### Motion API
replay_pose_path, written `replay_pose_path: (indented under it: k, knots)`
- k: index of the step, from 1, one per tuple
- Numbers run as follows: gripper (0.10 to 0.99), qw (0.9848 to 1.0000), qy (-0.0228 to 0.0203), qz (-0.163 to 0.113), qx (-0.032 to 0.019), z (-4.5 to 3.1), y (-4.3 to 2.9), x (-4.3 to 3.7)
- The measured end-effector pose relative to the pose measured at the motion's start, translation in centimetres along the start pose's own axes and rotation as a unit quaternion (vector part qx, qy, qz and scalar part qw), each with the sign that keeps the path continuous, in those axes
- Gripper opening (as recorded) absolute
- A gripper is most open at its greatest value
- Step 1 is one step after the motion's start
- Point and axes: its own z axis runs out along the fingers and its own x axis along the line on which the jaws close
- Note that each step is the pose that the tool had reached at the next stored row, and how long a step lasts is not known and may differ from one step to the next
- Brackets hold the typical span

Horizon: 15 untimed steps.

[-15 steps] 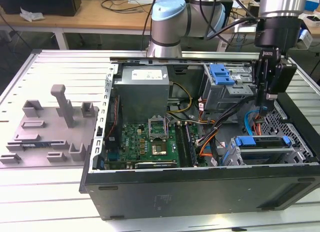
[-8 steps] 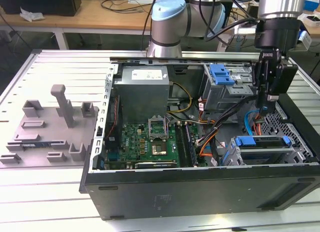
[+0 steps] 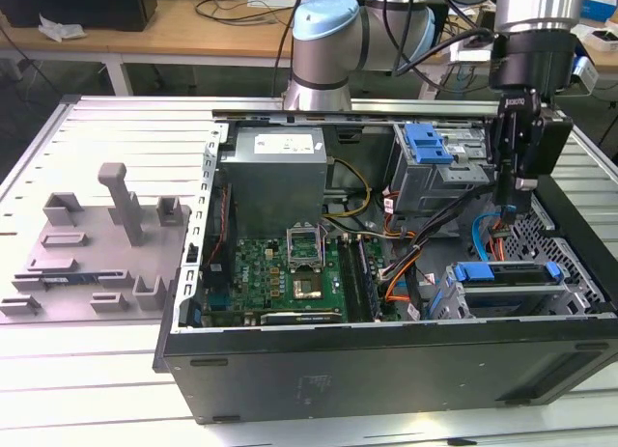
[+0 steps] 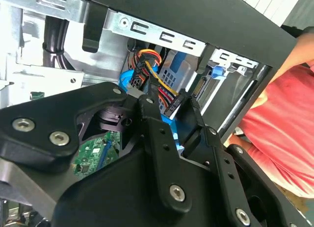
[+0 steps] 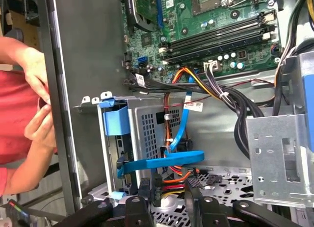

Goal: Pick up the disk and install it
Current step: 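Insert the first disk wire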

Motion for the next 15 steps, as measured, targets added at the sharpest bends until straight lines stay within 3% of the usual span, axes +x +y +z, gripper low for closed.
replay_pose_path:
  k: [3,12,15]
  knots:
    - [0.412,1.0,0.0026,0.001,-0.0001,0.08,0.01,-0.05]
    - [0.396,1.0,0.0028,0.003,-0.0015,0.27,0.04,-0.16]
    - [0.169,1.0,0.0031,0.004,-0.0034,0.36,0.02,-0.02]
